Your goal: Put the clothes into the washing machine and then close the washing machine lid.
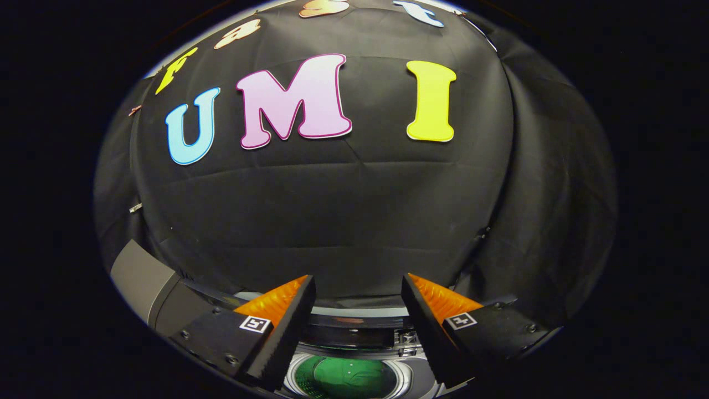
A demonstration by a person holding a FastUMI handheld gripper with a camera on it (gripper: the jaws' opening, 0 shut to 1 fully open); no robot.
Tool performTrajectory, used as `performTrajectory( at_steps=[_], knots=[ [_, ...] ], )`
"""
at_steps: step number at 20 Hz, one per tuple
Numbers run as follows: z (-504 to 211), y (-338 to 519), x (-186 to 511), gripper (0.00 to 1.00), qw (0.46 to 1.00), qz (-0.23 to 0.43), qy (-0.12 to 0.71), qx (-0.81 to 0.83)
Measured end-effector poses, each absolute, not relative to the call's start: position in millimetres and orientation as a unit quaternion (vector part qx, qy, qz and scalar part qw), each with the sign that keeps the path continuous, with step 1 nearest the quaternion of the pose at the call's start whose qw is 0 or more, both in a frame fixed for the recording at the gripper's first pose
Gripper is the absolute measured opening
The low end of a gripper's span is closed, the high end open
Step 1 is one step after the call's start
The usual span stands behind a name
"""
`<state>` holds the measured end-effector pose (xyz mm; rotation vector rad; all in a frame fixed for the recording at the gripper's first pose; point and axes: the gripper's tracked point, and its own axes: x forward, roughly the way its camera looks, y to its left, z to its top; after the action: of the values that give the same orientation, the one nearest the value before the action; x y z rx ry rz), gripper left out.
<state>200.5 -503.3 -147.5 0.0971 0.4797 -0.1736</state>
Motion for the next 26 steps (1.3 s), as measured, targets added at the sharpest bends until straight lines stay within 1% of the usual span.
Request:
performTrajectory(
  at_steps=[14, 26],
  knots=[
    [-149, -503, 192, 0.98, 0.966, -0.082, 0.242, 0.044],
    [-153, -497, 171, 0.98, 0.962, -0.061, 0.262, 0.041]
  ],
)
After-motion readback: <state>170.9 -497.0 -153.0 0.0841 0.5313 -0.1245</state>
